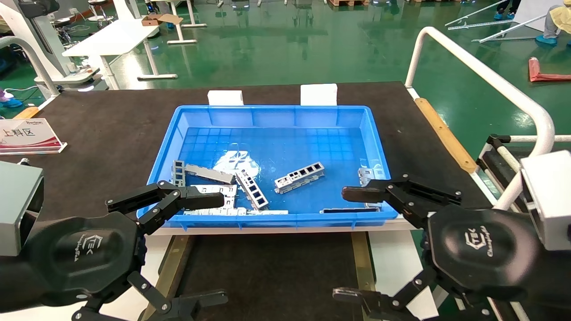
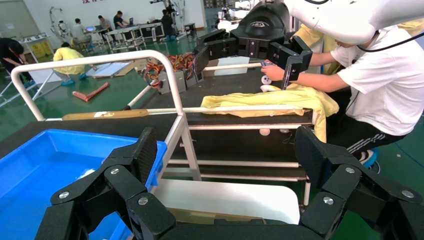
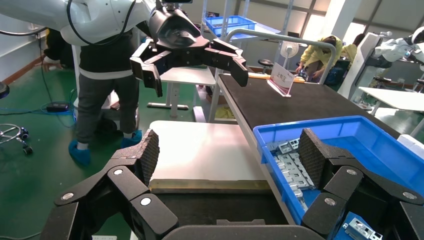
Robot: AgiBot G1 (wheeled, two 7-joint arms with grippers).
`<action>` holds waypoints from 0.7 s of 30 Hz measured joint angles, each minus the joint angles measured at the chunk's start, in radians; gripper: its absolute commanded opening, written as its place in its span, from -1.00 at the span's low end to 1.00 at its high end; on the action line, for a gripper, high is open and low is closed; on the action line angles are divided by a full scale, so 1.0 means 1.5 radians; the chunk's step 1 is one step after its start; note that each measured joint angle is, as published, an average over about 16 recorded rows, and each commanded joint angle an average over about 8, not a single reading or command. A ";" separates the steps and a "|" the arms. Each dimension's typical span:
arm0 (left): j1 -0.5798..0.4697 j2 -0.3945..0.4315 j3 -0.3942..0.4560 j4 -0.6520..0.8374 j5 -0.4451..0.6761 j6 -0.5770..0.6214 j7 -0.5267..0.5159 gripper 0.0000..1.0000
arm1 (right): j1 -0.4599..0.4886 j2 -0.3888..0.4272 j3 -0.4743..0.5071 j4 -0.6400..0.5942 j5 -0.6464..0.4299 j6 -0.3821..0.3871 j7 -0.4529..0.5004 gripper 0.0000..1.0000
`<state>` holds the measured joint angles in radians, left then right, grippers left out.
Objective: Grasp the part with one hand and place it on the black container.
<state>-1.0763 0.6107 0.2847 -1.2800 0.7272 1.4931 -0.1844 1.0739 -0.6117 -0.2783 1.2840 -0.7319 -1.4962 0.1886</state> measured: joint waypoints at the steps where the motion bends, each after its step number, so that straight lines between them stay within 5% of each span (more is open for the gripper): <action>1: 0.000 0.000 0.000 0.000 0.000 0.000 0.000 1.00 | 0.000 0.000 0.000 0.000 0.000 0.000 0.000 1.00; 21: -0.001 0.003 0.002 0.002 0.007 -0.005 0.004 1.00 | 0.000 0.000 -0.001 0.000 0.000 0.000 -0.001 1.00</action>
<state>-1.0784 0.6149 0.2871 -1.2776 0.7379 1.4857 -0.1785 1.0746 -0.6111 -0.2799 1.2835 -0.7317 -1.4960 0.1872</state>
